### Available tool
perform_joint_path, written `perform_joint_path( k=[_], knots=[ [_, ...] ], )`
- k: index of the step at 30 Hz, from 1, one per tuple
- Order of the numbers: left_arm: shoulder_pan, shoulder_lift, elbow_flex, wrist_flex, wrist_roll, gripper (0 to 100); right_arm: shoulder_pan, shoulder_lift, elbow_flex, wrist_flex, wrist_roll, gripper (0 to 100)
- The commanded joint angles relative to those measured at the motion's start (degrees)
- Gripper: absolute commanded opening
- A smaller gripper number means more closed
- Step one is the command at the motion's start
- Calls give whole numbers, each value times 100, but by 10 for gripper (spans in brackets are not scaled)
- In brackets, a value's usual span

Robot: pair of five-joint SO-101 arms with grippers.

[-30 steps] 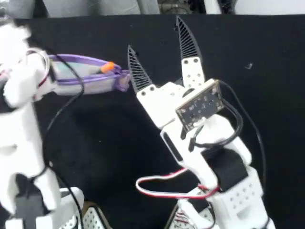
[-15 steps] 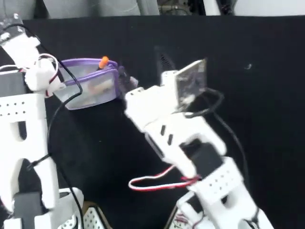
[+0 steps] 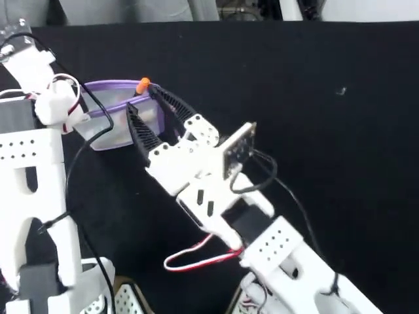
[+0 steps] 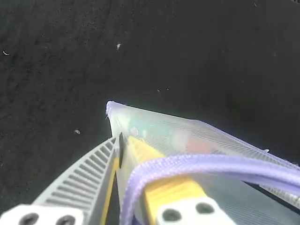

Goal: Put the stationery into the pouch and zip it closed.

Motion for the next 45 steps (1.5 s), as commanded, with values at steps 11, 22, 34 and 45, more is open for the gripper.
perform_joint_path(
  k=[11, 22, 34, 45],
  knots=[
    [-4, 35, 347, -141, 62, 29, 527, 1007, -541, -519, -26, 154],
    [40, 35, 374, -141, 62, 29, 527, 2132, -945, -1248, -44, 82],
    [40, 53, 664, -536, 62, 29, 615, 1842, -1552, -88, -26, 11],
    [-154, 35, 848, -782, 193, 29, 229, 2677, -3662, 1723, -193, 11]
  ],
)
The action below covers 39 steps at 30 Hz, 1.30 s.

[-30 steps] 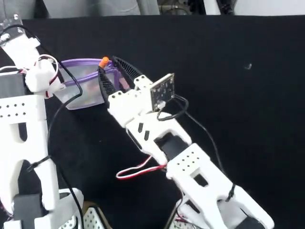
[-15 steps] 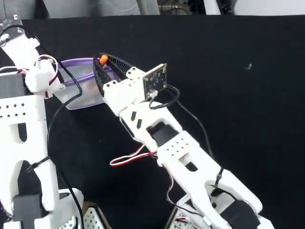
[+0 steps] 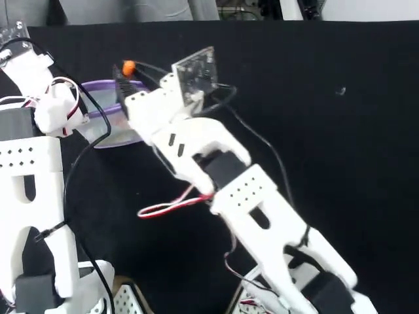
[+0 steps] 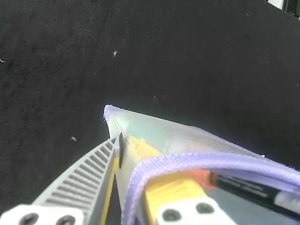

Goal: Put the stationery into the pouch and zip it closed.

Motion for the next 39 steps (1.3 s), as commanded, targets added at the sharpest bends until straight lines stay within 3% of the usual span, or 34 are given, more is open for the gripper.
perform_joint_path(
  k=[1, 6, 13, 18, 20, 26, 36, 39],
  knots=[
    [-215, 44, 233, -167, 158, 29, -88, 101, -576, -26, -105, 11],
    [-312, 97, 251, -167, 132, 29, -79, 180, -303, -255, -607, 11],
    [-558, 123, 330, -237, 132, 29, -70, 716, -180, -457, -492, 11],
    [-549, 105, 567, -475, 141, 29, -97, 831, -901, 615, -273, 16],
    [-514, 97, 567, -475, 141, 29, -105, 1007, -1376, 1196, -273, 53],
    [-497, 123, 576, -501, 141, 29, -97, 1569, -2237, 1969, -281, 313],
    [-532, 97, 576, -501, 149, 29, -70, 1622, -2422, 2031, -273, 328],
    [-611, 79, 453, -501, 158, 29, 9, 1622, -2835, 2497, 158, 328]
  ],
)
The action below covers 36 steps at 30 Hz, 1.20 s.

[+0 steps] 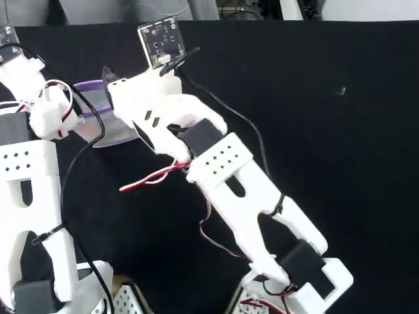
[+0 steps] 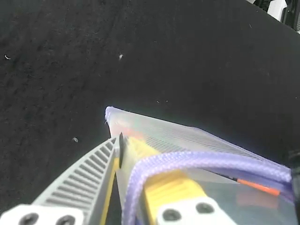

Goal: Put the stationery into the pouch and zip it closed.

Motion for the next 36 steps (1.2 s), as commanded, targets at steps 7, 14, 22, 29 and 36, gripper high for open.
perform_joint_path(
  k=[7, 14, 22, 29, 36],
  knots=[
    [-277, 105, -163, -132, 44, 29, 818, -4, -2475, 2268, 870, 328],
    [-277, 123, -145, -132, 35, 29, 1486, 48, -3380, 3640, 923, 328],
    [-268, 167, -145, -141, 35, 29, 1749, 4, -2185, 3903, 1266, 258],
    [-268, 167, -136, -141, 35, 29, 1749, -4, -840, 3218, 1697, 114],
    [-268, 176, -136, -141, 35, 29, 1705, -4, 224, 2365, 2136, 217]
  ],
)
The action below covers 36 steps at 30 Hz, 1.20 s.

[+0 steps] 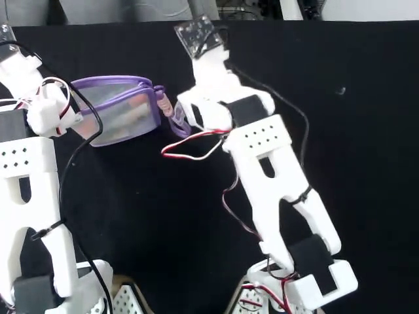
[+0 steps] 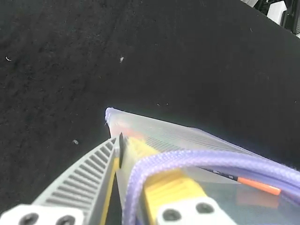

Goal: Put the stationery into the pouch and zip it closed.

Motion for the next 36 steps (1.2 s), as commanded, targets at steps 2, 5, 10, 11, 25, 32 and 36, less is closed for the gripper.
perform_joint_path(
  k=[2, 5, 10, 11, 25, 32, 36],
  knots=[
    [-198, 167, 22, -149, 35, 29, -88, -57, 382, -580, 220, 231],
    [-189, 167, 22, -149, 35, 29, -369, -57, 875, -1134, 343, 230],
    [-198, 158, 136, -193, 35, 29, -545, -57, 1842, -2488, 536, 230],
    [-198, 158, 163, -193, 35, 29, -536, -57, 1956, -2690, 536, 230],
    [-171, 167, 189, -193, 35, 29, -633, -1578, 3697, -4193, 545, 230],
    [-171, 167, 207, -193, 35, 29, -993, -1974, 4101, -4475, 545, 230],
    [-163, 167, 224, -193, 35, 29, -1143, -1974, 4127, -4967, 536, 230]
  ],
)
